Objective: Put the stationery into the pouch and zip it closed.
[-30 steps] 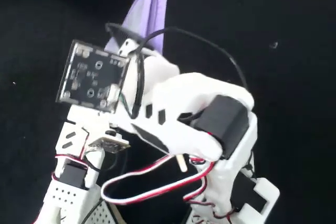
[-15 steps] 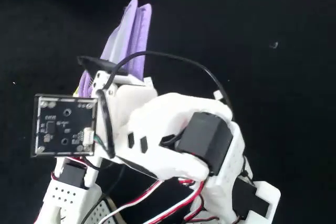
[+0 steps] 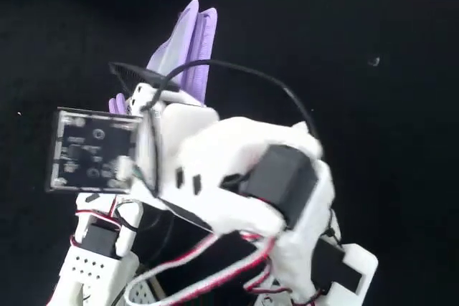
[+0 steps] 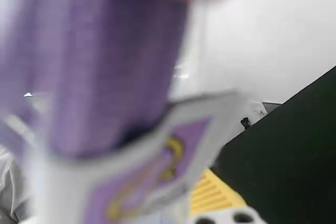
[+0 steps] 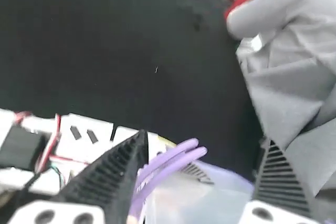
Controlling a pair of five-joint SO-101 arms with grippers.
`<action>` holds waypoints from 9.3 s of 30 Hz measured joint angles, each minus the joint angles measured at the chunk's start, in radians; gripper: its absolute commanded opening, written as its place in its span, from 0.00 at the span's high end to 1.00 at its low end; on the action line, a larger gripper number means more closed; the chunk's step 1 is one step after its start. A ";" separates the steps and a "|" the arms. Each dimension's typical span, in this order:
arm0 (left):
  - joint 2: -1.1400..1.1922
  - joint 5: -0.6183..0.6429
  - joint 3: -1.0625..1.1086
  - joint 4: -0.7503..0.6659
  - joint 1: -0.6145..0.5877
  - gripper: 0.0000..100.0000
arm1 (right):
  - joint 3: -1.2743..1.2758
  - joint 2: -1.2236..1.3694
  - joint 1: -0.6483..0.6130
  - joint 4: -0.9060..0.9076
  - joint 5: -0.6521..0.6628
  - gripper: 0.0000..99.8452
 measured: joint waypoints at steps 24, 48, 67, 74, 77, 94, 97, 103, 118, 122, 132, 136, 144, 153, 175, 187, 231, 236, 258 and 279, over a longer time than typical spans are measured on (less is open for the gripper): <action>0.000 0.003 0.000 0.075 -0.068 0.97 | 0.342 -0.543 0.322 0.000 0.098 0.67; 0.000 0.157 0.000 0.140 -0.075 0.97 | 1.092 -0.798 0.097 -0.339 -0.446 0.67; 0.000 0.157 0.002 0.143 -0.034 0.97 | 1.355 -1.057 0.149 -0.687 -0.519 0.67; 0.000 0.157 0.002 0.143 -0.038 0.97 | 1.447 -1.060 0.118 -0.787 -0.529 0.67; 0.000 0.157 0.002 0.143 -0.038 0.97 | 1.464 -1.049 0.106 -0.810 -0.572 0.67; 0.000 0.157 0.002 0.143 -0.038 0.97 | 1.579 -1.056 0.103 -1.063 -0.641 0.67; 0.000 0.157 0.002 0.143 -0.038 0.97 | 1.603 -1.057 0.103 -1.076 -0.644 0.75; 0.000 0.163 0.002 0.143 -0.038 0.97 | 1.605 -1.059 0.133 -1.049 -0.646 0.92; 0.000 0.157 0.002 0.144 -0.034 0.97 | 1.298 -1.057 0.338 -0.713 -0.509 0.99; 0.000 0.155 0.002 0.143 -0.028 0.97 | 1.208 -1.057 0.382 -0.637 -0.410 0.99; -0.002 0.155 0.003 0.143 -0.028 0.97 | 1.102 -1.056 0.394 -0.637 -0.212 0.99; -0.005 0.155 0.003 0.143 -0.021 0.97 | 1.102 -1.054 0.394 -0.689 -0.124 0.99; -0.003 0.157 0.003 0.143 0.032 0.97 | 1.102 -0.922 0.519 -0.839 -0.012 0.99; -0.003 0.157 0.003 0.144 0.054 0.97 | 1.102 -0.669 0.753 -1.092 -0.009 0.99; -0.003 0.157 0.003 0.143 0.055 0.97 | 0.635 -0.129 0.898 -1.008 -0.006 0.99; -0.002 0.157 0.003 0.144 0.055 0.97 | 0.615 -0.077 0.934 -0.984 -0.006 0.99; -0.017 0.557 0.003 0.138 -0.078 0.74 | -0.181 -0.129 1.122 -0.133 0.048 0.99; -0.017 0.568 -0.009 0.262 -0.071 0.72 | -0.183 -0.129 1.132 -0.133 0.021 0.99; -0.006 0.749 -0.094 0.465 -0.167 0.68 | -0.190 -0.132 1.330 -0.089 -0.002 0.99; -0.006 0.749 -0.051 0.385 -0.164 0.68 | -0.144 -0.132 1.656 -0.003 0.029 0.99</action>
